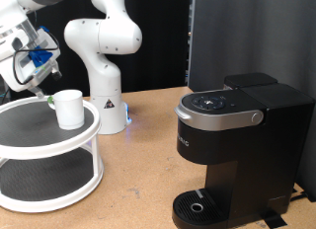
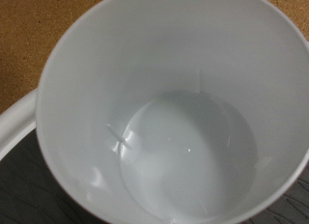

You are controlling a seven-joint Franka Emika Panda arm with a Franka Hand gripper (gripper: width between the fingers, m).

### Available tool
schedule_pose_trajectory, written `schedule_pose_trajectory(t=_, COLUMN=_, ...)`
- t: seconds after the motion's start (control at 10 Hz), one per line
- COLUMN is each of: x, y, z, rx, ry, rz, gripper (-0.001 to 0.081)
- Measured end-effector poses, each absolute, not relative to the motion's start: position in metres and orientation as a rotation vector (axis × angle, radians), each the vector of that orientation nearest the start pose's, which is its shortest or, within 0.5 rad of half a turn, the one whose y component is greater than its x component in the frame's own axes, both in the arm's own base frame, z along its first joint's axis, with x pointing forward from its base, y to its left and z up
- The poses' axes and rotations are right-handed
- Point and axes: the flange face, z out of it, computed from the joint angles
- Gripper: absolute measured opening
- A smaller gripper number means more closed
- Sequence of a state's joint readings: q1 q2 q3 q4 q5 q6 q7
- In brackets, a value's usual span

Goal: Make a cup of coffee with the keurig machine

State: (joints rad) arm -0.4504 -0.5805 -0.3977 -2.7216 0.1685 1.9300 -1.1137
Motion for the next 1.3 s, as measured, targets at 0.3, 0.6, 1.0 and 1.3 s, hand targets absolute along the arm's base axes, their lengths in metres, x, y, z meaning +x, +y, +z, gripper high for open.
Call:
schedule_pose_trajectory(t=0.3, x=0.231, y=-0.226, z=0.352, rx=-2.717, ry=-0.379, rz=-0.208, gripper=0.0805)
schedule_pose_trajectory(t=0.6, x=0.227, y=-0.223, z=0.339, rx=-2.730, ry=-0.392, rz=-0.209, gripper=0.0805)
schedule_pose_trajectory(t=1.0, x=0.227, y=-0.223, z=0.337, rx=-2.728, ry=-0.372, rz=-0.207, gripper=0.0805)
schedule_pose_trajectory(t=1.3, x=0.233, y=-0.218, z=0.339, rx=-2.739, ry=-0.295, rz=-0.196, gripper=0.0805)
